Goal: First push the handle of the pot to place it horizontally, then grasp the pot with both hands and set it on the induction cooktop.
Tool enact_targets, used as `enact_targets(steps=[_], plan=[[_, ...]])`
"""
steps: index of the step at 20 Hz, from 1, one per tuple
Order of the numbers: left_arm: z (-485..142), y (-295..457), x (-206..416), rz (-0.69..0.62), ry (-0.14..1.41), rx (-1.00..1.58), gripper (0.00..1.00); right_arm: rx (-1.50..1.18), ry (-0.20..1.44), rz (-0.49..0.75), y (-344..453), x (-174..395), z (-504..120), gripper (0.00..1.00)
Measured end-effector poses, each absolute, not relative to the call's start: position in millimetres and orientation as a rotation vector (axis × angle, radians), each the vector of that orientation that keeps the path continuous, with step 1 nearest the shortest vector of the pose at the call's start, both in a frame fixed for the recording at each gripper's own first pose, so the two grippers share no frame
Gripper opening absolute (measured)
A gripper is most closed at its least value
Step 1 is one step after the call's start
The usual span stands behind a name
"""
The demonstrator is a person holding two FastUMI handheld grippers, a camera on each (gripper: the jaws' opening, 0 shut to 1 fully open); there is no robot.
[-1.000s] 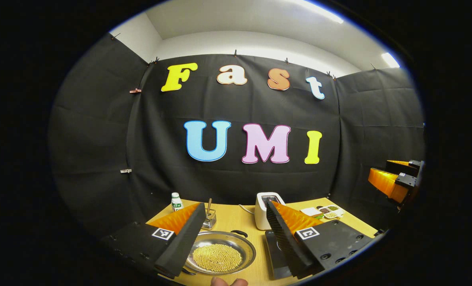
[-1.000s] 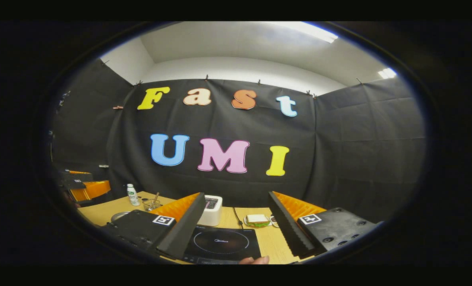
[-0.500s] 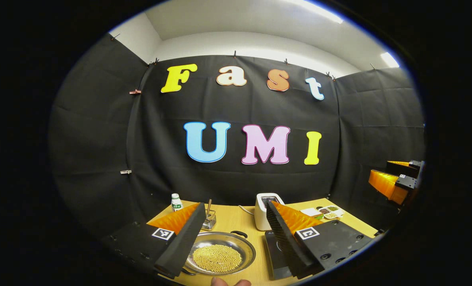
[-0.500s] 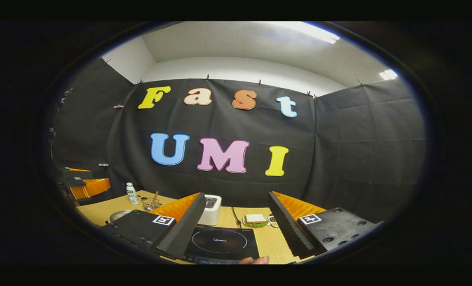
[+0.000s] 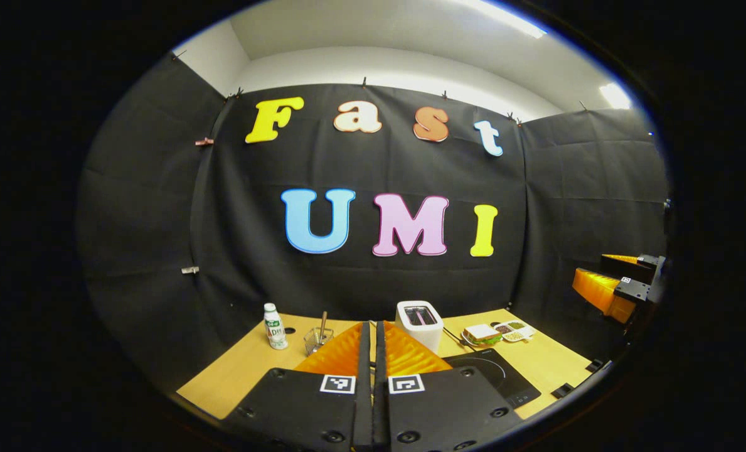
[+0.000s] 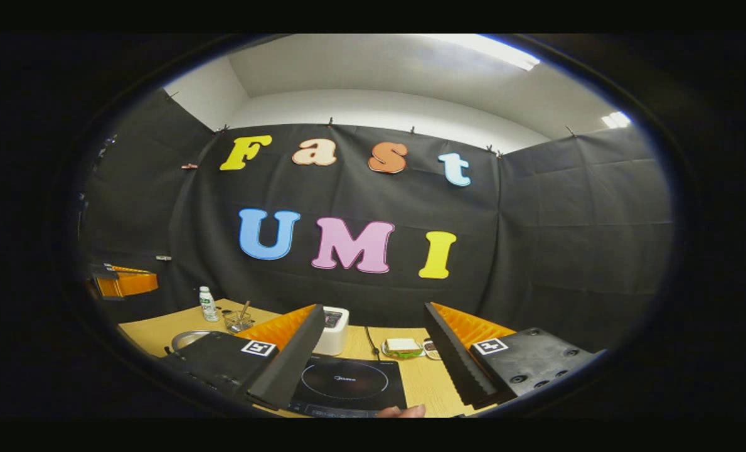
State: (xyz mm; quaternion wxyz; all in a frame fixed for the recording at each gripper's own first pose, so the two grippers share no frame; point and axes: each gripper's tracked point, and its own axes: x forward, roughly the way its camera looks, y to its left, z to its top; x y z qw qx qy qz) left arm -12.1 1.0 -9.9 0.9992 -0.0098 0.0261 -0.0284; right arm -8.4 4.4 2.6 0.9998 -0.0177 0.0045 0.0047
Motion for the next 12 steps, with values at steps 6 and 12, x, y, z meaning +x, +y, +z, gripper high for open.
enact_targets(steps=[6, 12], plan=[[-38.4, 23.8, -13.6, -0.045, 0.172, -0.052, 0.05, -0.039, 0.019, 0.013, 4.2, -13.3, -0.9, 0.98], [-81.7, 43.1, -21.9, -0.039, 0.312, -0.098, 0.05, -0.039, 0.030, 0.002, 1.9, -13.5, -6.4, 0.98]])
